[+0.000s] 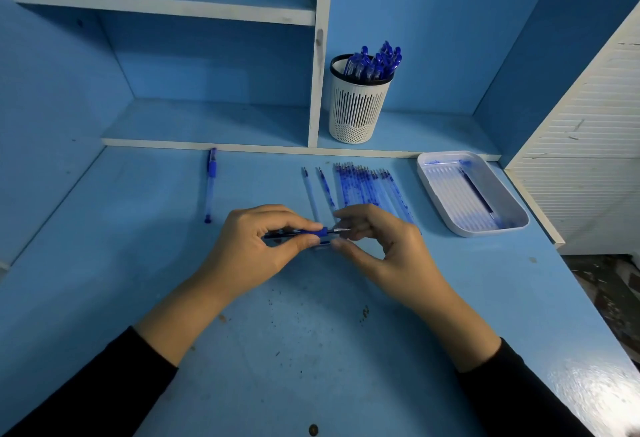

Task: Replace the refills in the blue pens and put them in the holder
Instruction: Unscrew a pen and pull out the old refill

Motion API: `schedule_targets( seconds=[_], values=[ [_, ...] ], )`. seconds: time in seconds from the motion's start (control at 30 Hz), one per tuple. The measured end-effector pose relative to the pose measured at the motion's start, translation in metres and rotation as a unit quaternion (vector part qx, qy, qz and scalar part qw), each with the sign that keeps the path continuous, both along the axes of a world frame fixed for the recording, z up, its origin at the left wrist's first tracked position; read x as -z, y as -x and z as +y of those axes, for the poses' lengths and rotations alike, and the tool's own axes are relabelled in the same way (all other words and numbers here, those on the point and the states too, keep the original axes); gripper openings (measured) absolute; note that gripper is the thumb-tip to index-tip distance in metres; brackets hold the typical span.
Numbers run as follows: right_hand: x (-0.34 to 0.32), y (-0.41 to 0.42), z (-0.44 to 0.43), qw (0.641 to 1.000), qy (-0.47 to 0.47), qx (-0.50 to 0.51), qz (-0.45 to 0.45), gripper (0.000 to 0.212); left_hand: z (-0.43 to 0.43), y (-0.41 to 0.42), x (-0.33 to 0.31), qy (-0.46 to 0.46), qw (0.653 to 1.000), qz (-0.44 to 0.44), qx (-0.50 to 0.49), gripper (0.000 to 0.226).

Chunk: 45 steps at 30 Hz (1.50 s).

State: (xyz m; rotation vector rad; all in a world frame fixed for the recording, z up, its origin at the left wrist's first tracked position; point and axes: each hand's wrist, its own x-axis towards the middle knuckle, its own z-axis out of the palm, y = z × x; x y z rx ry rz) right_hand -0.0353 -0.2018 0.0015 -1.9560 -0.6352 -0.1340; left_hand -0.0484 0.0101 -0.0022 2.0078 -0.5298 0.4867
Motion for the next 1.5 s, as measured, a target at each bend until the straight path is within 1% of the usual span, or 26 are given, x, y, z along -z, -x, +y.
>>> schedule_targets(
  seconds=[0.13, 0.17, 0.3, 0.47, 0.6, 0.67, 0.8, 0.87, 0.93, 0.97, 1.07, 1.13, 1.23, 1.27, 1.33, 1.4, 1.5],
  values=[
    [0.0033, 0.0006, 0.0026, 0.999, 0.017, 0.006, -0.046, 0.012, 0.0007, -0.0002, 0.0009, -0.005, 1.000, -0.001, -0.001, 0.015],
    [0.0036, 0.0001, 0.0023, 0.999, 0.020, 0.012, -0.046, 0.013, 0.0010, 0.0000, 0.0010, -0.005, 1.000, 0.000, 0.000, 0.015],
    [0.0018, 0.0005, 0.0007, 1.000, -0.001, 0.008, -0.015, 0.027, 0.0013, 0.0002, 0.0000, -0.002, 1.000, -0.001, 0.000, 0.016],
    [0.0031, 0.0007, 0.0028, 0.999, 0.004, 0.014, -0.042, 0.011, 0.0004, 0.0004, -0.0001, -0.009, 1.000, -0.005, -0.002, 0.015],
    [0.0013, 0.0022, 0.0025, 0.999, -0.006, 0.017, -0.028, 0.024, 0.0014, -0.0007, -0.0008, -0.016, 1.000, -0.009, -0.001, 0.015],
    [0.0016, 0.0023, 0.0029, 0.999, -0.016, 0.009, -0.033, 0.020, 0.0016, -0.0009, -0.0007, -0.020, 1.000, -0.014, -0.006, 0.015],
    [0.0036, 0.0013, 0.0041, 0.996, 0.007, 0.025, -0.083, 0.005, 0.0016, 0.0006, -0.0001, -0.021, 1.000, -0.014, 0.001, 0.014],
    [0.0040, 0.0021, 0.0042, 0.995, 0.014, 0.033, -0.090, 0.011, 0.0014, 0.0006, 0.0003, -0.022, 1.000, -0.015, 0.002, 0.014],
    [0.0037, 0.0037, 0.0042, 0.997, 0.004, 0.037, -0.073, 0.020, 0.0015, -0.0006, 0.0003, -0.019, 1.000, -0.016, -0.001, 0.014],
    [0.0036, 0.0038, 0.0042, 0.997, -0.001, 0.034, -0.070, 0.020, 0.0014, -0.0007, 0.0003, -0.019, 1.000, -0.015, -0.003, 0.014],
    [0.0043, 0.0025, 0.0053, 0.996, 0.006, 0.029, -0.085, 0.010, 0.0017, 0.0004, 0.0001, -0.023, 1.000, -0.014, -0.002, 0.014],
    [0.0045, 0.0019, 0.0043, 0.997, 0.003, 0.032, -0.076, 0.009, 0.0020, 0.0007, -0.0002, -0.025, 1.000, -0.013, 0.000, 0.013],
    [0.0053, 0.0027, 0.0037, 0.998, -0.015, 0.033, -0.049, 0.022, 0.0021, -0.0006, -0.0007, -0.020, 1.000, -0.014, 0.000, 0.013],
    [0.0054, 0.0025, 0.0041, 0.998, -0.021, 0.027, -0.048, 0.022, 0.0021, -0.0008, -0.0008, -0.020, 1.000, -0.016, -0.001, 0.012],
    [0.0056, 0.0018, 0.0050, 0.998, -0.032, 0.017, -0.052, 0.015, 0.0018, 0.0001, -0.0001, -0.021, 1.000, -0.014, 0.000, 0.010],
    [0.0048, 0.0019, 0.0058, 0.998, -0.066, 0.016, -0.021, 0.007, 0.0013, 0.0016, 0.0008, -0.020, 1.000, -0.010, 0.005, 0.009],
    [0.0037, 0.0047, 0.0080, 0.993, -0.107, 0.037, 0.042, 0.010, -0.0003, 0.0029, 0.0013, -0.035, 0.999, -0.032, 0.006, 0.007]
  ],
)
